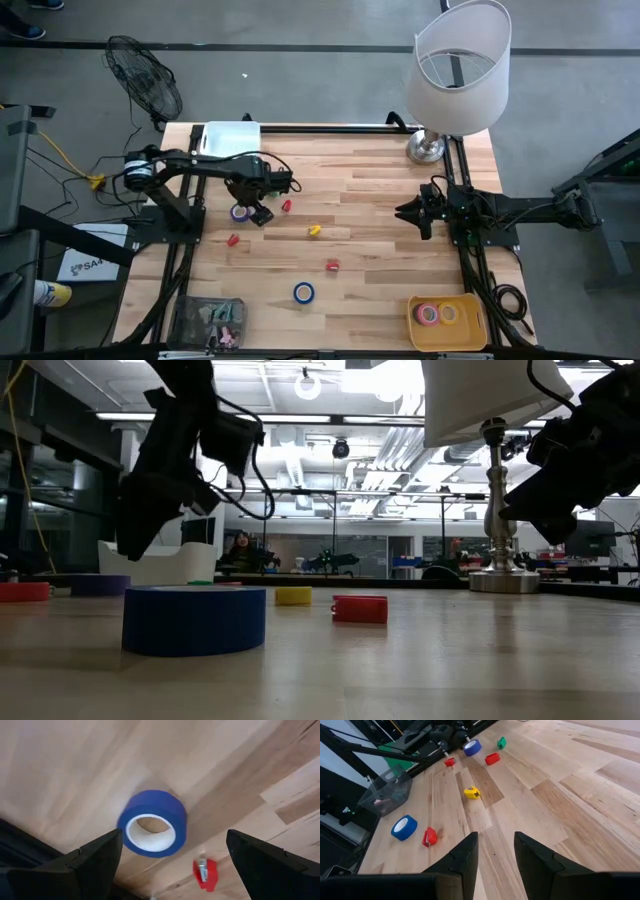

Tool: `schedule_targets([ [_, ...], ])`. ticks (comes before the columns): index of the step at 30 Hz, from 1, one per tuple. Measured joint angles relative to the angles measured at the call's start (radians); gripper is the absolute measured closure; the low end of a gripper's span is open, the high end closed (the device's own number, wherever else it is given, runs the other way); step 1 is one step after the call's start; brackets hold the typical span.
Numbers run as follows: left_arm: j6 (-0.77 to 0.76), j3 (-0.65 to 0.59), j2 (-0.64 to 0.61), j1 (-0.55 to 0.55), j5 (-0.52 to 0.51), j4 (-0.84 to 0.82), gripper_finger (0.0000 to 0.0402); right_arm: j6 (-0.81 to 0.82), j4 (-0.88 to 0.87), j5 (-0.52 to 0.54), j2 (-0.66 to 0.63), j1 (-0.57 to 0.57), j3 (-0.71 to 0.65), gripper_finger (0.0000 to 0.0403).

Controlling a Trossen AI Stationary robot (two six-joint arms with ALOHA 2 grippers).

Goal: Pick and place Stapler, Stapler remover, tape
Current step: Put the violet tape into the yellow bin

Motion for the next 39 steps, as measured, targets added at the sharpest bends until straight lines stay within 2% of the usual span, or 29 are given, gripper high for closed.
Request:
schedule_targets([
  [13,-0.053,-0.029,0.03,-0.033,0.079,0.001,0.0051,0.007,0.0,-0.002,0.0,0.0,0.0,0.0285],
  [19,-0.102,-0.138,0.031,-0.047,0.12,0.152,0.0051,0.007,0.0,-0.001,0.0,0.0,0.0,0.0285],
  [27,-0.103,-0.162,0.029,-0.047,0.083,0.23,0.0054,0.011,0.0,-0.002,0.0,0.0,0.0,0.0285],
  [31,-0.101,-0.164,0.028,-0.047,0.084,0.238,0.0082,0.042,0.0,-0.007,0.0,0.0,0.0,0.0285],
  [39,-0.118,-0.164,0.029,-0.047,0.104,0.25,0.0179,0.044,0.0,-0.004,0.0,0.0,0.0,0.0285],
])
